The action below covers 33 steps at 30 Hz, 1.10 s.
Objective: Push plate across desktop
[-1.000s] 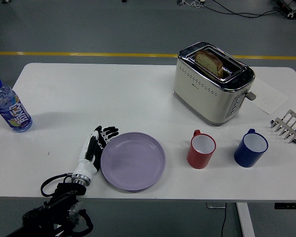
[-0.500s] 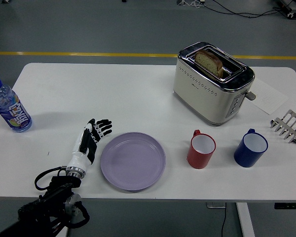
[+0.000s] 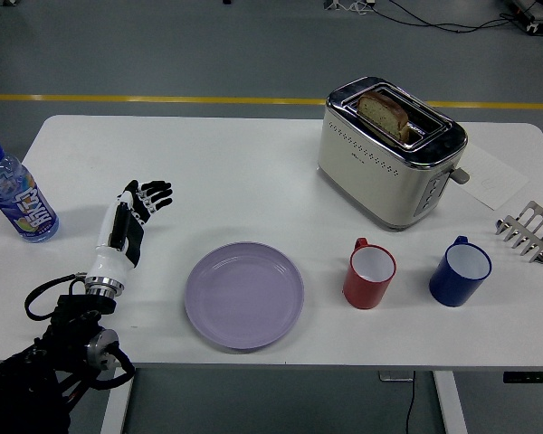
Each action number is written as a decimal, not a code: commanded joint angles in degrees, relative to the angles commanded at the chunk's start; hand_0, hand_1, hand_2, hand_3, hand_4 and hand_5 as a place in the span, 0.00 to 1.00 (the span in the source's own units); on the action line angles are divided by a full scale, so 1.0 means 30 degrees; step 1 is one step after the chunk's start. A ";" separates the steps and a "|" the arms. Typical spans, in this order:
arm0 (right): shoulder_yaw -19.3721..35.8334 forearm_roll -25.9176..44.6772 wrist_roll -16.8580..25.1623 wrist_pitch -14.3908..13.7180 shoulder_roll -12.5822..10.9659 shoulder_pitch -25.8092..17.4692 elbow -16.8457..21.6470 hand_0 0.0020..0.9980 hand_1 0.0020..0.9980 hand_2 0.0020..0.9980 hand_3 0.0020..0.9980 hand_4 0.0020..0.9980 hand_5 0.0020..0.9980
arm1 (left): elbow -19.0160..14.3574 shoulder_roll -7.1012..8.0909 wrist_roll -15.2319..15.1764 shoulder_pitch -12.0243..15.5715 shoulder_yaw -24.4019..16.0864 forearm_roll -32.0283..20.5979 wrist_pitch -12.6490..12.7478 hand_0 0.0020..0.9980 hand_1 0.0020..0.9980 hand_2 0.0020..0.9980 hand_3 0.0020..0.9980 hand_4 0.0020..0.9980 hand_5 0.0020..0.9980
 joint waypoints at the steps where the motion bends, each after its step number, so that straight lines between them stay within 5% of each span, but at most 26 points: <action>1: 0.0056 -0.0037 0.0016 -0.0008 -0.0018 -0.0001 0.0000 0.68 0.67 0.74 0.65 0.45 0.33 | -0.0434 0.0284 0.0000 0.0197 -0.0419 0.0169 0.0005 0.68 0.68 0.64 0.56 0.37 1.00; 5: 0.0440 -0.0225 0.0147 -0.0094 -0.0108 0.0021 0.0000 0.68 0.67 0.74 0.65 0.45 0.33 | -0.2366 0.1867 0.0000 0.1609 -0.2212 0.1231 -0.0089 0.67 0.66 0.63 0.56 0.38 1.00; 13: 0.0754 -0.0368 0.0278 -0.0233 -0.0170 0.0004 0.0000 0.68 0.67 0.74 0.65 0.45 0.33 | -0.4162 0.3188 0.0394 0.3712 -0.4625 0.3129 -0.0105 0.67 0.66 0.63 0.56 0.38 1.00; 19: 0.0932 -0.0487 0.0312 -0.0302 -0.0188 0.0020 0.0000 0.68 0.67 0.74 0.65 0.45 0.33 | -0.4160 0.3582 0.0000 0.4597 -0.5481 0.4646 0.0670 0.70 0.70 0.66 0.58 0.39 1.00; 20: 0.0961 -0.0486 0.0323 -0.0312 -0.0200 0.0019 0.0000 0.68 0.67 0.74 0.65 0.45 0.33 | -0.4074 0.3599 0.0000 0.4816 -0.5691 0.5040 0.0874 0.75 0.75 0.72 0.63 0.40 1.00; 33: 0.1120 -0.0345 0.0562 -0.0403 -0.0297 -0.0131 0.0000 0.68 0.67 0.74 0.65 0.46 0.33 | -0.3407 0.3330 0.0000 0.6576 -0.8040 0.6440 0.1350 0.74 0.74 0.72 0.63 0.43 1.00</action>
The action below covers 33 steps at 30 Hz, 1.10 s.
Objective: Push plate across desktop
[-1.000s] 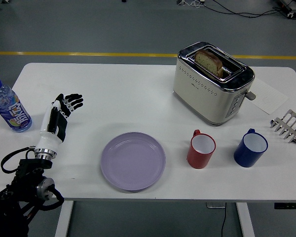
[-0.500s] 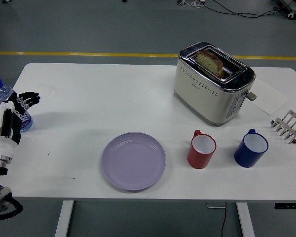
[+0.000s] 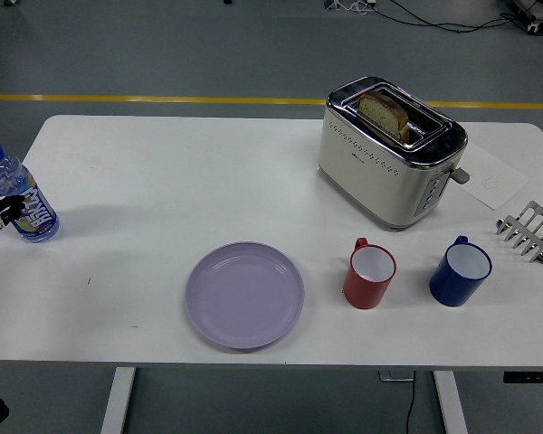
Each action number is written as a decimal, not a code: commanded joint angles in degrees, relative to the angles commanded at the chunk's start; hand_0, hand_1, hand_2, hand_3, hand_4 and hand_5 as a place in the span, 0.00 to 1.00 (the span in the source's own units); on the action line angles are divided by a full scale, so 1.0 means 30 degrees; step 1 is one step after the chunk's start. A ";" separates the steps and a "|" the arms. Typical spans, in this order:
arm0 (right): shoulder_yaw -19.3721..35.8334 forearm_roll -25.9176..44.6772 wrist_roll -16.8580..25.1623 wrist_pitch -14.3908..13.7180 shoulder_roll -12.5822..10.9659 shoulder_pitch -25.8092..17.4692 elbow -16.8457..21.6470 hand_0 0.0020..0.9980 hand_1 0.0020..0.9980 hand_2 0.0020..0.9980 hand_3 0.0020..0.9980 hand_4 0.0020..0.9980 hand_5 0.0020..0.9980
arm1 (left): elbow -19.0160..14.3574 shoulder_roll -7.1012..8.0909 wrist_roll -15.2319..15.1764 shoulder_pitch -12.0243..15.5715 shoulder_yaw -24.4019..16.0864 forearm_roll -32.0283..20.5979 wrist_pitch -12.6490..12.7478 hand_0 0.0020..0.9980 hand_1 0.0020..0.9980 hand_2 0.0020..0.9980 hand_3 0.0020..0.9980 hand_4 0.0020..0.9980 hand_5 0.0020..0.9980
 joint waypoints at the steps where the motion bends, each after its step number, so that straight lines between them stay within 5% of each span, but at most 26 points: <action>1: -0.0005 0.0024 0.0030 -0.0007 -0.0009 -0.0015 0.0000 0.68 0.67 0.74 0.65 0.46 0.33 | -0.0025 -0.0007 0.0000 0.0099 -0.0132 -0.0029 0.0004 0.74 0.74 0.72 0.63 0.43 1.00; 23: 0.0078 0.0235 0.0709 0.0109 -0.0121 0.0009 0.0000 0.68 0.67 0.74 0.66 0.46 0.33 | -0.0499 -0.0738 0.0000 -0.0009 -0.0297 -0.0662 -0.0072 0.72 0.72 0.69 0.62 0.46 1.00; 33: -0.1414 0.1329 0.0930 0.1211 -0.0095 0.0278 0.0000 0.68 0.67 0.74 0.66 0.46 0.32 | -0.0332 -0.0962 0.0000 -0.0404 -0.0209 -0.2146 0.0085 0.71 0.71 0.68 0.61 0.46 1.00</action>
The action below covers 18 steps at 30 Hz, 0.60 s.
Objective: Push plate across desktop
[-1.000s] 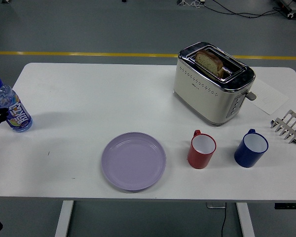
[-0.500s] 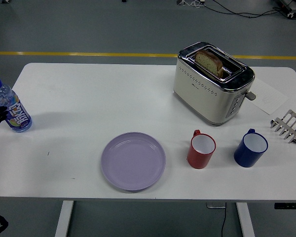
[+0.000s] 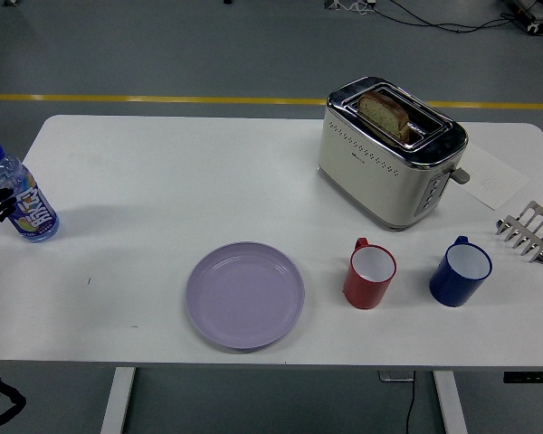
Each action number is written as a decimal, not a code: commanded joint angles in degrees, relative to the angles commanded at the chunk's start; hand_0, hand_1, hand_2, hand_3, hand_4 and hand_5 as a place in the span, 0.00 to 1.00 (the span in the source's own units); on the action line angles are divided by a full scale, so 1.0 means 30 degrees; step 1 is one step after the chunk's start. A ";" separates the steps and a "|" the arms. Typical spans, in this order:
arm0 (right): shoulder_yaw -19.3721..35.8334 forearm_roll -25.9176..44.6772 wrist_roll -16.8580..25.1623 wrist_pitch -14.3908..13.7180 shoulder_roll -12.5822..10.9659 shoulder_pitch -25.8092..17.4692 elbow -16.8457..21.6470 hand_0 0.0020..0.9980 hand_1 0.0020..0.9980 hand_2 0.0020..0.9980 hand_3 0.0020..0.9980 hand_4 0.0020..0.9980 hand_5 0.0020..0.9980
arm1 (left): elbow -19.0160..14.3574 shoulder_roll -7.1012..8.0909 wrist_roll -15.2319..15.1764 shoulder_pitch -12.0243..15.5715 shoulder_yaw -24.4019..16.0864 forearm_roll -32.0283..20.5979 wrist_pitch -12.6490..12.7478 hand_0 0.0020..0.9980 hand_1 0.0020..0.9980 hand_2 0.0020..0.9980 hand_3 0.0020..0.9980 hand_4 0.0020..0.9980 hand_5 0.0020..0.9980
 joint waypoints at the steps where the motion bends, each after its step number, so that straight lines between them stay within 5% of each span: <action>1: -0.0022 -0.0052 -0.0030 0.0084 0.0007 0.0020 0.0000 0.68 0.67 0.74 0.66 0.46 0.32 | 0.0007 -0.0008 0.0000 0.0008 -0.0010 0.0005 -0.0043 0.71 0.71 0.68 0.61 0.46 1.00; 18: -0.0664 0.0071 0.0019 0.0756 -0.0208 0.0108 0.0000 0.69 0.67 0.74 0.66 0.47 0.32 | 0.0855 0.0201 0.0000 -0.1211 0.1742 -0.0579 -0.0418 0.71 0.70 0.67 0.60 0.46 1.00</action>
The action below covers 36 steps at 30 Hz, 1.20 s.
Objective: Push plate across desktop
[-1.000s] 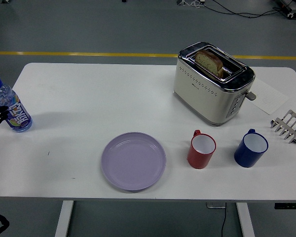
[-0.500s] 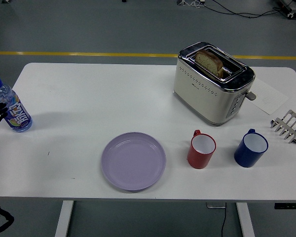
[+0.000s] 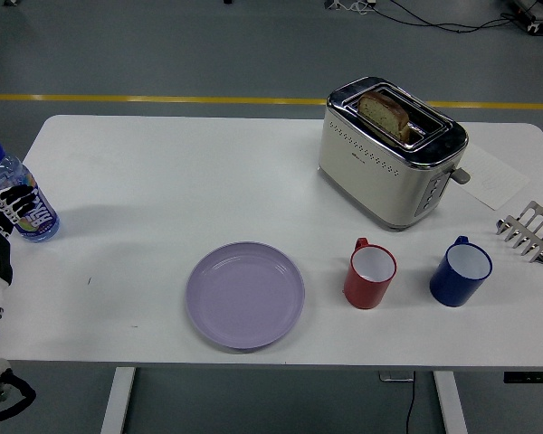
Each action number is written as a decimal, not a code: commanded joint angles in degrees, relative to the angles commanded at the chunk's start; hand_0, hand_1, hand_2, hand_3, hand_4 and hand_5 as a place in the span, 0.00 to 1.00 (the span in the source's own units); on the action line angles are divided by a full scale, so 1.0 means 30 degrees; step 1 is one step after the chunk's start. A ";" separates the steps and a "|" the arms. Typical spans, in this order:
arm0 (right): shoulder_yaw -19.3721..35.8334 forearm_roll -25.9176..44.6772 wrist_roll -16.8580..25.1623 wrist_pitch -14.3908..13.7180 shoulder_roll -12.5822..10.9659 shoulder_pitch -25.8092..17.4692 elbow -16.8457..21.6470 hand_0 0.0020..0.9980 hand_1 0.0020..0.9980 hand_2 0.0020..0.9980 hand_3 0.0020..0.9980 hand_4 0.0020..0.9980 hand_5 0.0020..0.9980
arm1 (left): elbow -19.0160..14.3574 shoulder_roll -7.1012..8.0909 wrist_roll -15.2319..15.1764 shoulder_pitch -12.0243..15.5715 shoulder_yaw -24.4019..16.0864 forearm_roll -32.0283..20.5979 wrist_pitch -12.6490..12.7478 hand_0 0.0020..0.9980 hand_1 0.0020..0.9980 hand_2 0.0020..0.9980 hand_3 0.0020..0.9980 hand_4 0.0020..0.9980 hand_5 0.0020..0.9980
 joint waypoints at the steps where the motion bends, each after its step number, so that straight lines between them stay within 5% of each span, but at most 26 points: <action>1: -0.0157 0.0335 0.0063 0.0026 -0.0010 0.0008 0.0000 0.69 0.67 0.74 0.66 0.47 0.32 | 0.0049 0.0012 0.0000 -0.0024 0.0043 -0.0063 -0.0018 0.71 0.70 0.67 0.60 0.46 1.00; 13: 0.2006 -0.1770 -0.0197 -0.0495 -0.0283 -0.0224 0.0000 0.69 0.67 0.74 0.65 0.47 0.32 | -0.0913 -0.0792 0.0000 0.0445 0.0218 0.0230 -0.0067 0.70 0.70 0.67 0.60 0.46 1.00; 18: 0.3762 -0.3300 -0.0280 -0.0962 -0.0348 -0.0183 0.0000 0.69 0.68 0.74 0.65 0.47 0.32 | -0.1533 -0.0970 0.0000 0.0203 0.1626 0.0648 -0.0209 0.70 0.70 0.67 0.60 0.45 1.00; 36: 0.3242 -0.1822 -0.0192 -0.1824 -0.0268 -0.0612 0.0000 0.69 0.68 0.75 0.65 0.47 0.32 | -0.1745 -0.0987 0.0154 0.0697 0.2341 0.1899 -0.0499 0.72 0.72 0.69 0.62 0.45 1.00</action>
